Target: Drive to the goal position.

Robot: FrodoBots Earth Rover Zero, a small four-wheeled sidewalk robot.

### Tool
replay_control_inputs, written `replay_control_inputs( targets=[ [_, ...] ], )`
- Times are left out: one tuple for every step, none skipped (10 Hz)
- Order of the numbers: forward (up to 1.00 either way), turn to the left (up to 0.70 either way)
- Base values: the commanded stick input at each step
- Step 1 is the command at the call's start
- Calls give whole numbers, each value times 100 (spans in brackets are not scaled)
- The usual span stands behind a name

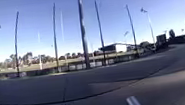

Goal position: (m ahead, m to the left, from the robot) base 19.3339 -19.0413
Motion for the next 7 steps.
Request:
replay_control_inputs(
  targets=[
    [0,-70],
    [0,-70],
    [0,-70],
    [0,-70],
    [0,-70],
    [0,-70],
    [0,-70]
  ],
)
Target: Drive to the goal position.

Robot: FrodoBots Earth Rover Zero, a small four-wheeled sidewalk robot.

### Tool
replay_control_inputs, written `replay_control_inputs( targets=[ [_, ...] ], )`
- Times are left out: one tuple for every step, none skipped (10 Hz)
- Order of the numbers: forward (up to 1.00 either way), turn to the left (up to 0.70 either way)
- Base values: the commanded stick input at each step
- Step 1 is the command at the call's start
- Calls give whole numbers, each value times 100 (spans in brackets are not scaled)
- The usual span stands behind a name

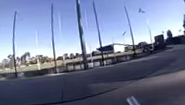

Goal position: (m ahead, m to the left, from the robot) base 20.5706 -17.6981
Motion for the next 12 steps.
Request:
replay_control_inputs(
  targets=[
    [0,-70],
    [0,-70],
    [0,-70],
    [0,-70],
    [0,-70],
    [0,-70],
    [0,-70],
    [0,-70],
    [0,-70],
    [0,-70],
    [0,-70],
    [0,-70]
  ],
)
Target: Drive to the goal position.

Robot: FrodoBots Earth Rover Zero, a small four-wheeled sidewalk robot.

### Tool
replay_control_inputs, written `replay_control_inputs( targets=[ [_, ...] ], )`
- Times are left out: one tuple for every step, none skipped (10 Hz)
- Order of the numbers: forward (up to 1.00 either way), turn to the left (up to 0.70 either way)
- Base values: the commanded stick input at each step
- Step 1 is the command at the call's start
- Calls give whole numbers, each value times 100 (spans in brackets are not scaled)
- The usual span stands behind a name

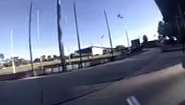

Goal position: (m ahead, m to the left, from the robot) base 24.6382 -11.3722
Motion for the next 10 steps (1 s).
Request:
replay_control_inputs(
  targets=[
    [0,-70],
    [0,-70],
    [13,-60],
    [50,-32],
    [70,0],
    [70,0],
    [70,0],
    [70,0],
    [70,0],
    [70,0]
  ],
)
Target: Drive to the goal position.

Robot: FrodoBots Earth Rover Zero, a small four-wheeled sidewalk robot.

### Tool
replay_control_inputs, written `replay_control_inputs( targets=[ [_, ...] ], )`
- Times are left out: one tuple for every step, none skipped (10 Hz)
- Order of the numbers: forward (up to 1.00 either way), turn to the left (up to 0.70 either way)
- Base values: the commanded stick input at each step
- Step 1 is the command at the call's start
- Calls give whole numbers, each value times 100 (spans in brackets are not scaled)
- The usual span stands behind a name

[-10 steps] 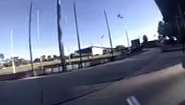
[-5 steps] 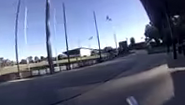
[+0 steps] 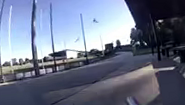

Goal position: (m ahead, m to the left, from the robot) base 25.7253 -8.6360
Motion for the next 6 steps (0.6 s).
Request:
replay_control_inputs(
  targets=[
    [70,0],
    [70,0],
    [70,0],
    [70,0],
    [70,0],
    [70,0]
  ],
)
